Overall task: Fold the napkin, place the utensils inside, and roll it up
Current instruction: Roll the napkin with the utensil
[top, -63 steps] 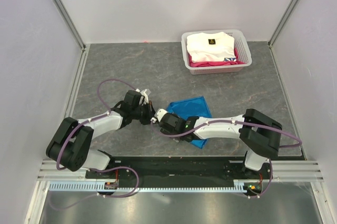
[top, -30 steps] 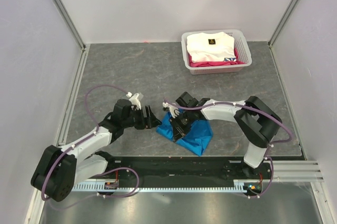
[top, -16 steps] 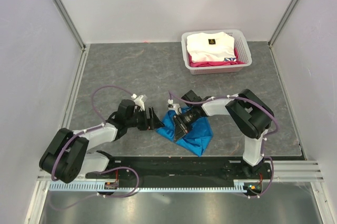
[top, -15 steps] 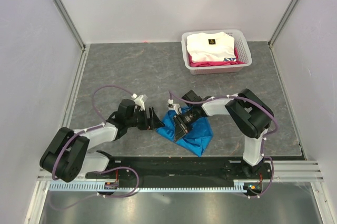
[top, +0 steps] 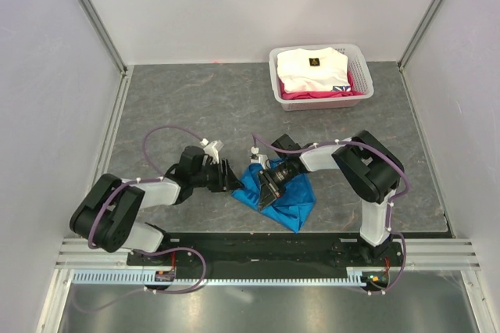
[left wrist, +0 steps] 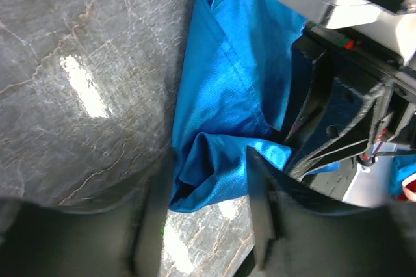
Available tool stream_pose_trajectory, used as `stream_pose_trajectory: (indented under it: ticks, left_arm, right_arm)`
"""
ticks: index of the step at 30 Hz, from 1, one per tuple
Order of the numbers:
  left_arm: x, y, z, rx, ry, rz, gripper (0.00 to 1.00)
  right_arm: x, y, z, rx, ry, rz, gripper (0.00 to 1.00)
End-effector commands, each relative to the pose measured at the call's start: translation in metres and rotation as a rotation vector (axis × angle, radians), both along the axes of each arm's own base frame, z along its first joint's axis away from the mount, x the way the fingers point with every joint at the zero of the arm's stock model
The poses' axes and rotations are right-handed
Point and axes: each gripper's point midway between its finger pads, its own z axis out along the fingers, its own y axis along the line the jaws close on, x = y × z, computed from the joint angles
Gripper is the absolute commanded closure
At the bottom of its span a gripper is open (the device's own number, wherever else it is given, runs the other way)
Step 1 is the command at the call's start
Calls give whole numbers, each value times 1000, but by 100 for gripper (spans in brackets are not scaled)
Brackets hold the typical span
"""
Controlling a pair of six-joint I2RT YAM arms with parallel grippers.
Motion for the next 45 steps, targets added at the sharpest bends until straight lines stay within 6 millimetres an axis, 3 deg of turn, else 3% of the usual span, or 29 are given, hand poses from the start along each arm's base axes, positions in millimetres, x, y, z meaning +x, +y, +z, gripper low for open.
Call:
stream_pose_trajectory:
  ticks: [1, 3, 6, 10, 11, 14, 17, 18, 19, 20, 25, 30, 37, 45]
  left_arm:
    - [2, -3, -1, 12, -23, -27, 63]
    - [1, -3, -3, 19, -11, -30, 80]
    - [0, -3, -7, 28, 8, -36, 97]
    - [-3, -3, -9, 36, 30, -43, 98]
    - [-2, -3, -8, 38, 31, -41, 98]
    - [-2, -2, -8, 50, 53, -37, 98]
    - [-1, -3, -5, 54, 77, -33, 98]
    - [2, -4, -3, 55, 83, -25, 98]
    - [2, -3, -3, 62, 95, -20, 98]
    - [-1, -1, -6, 77, 124, -10, 98]
    - [2, 2, -4, 112, 180, 31, 98]
    - [2, -1, 2, 101, 212, 39, 98]
    - [0, -3, 3, 108, 251, 22, 98]
    - [-2, -4, 1, 111, 268, 5, 98]
  right_arm:
    - [6, -5, -16, -24, -49, -6, 82]
    - [9, -3, -12, -22, -64, -12, 81]
    - [15, -3, -4, -36, -99, -36, 74]
    - [27, -1, 15, -52, -170, -77, 58]
    - [33, -1, 25, -57, -215, -97, 50]
    - [41, 0, 49, -63, -302, -122, 38]
    - [47, 1, 63, -120, -435, -133, 31]
    - [45, 0, 62, -153, -469, -124, 30]
    - [57, -6, 58, -235, -564, -162, 27]
    - [47, 2, 62, -243, -627, -136, 25]
    - [49, 1, 60, -401, -947, -192, 22]
    - [38, 12, 60, -424, -1119, -181, 20]
    - [17, 20, 27, -478, -1158, -52, 19]
    - [26, 10, 12, -534, -1195, -60, 21]
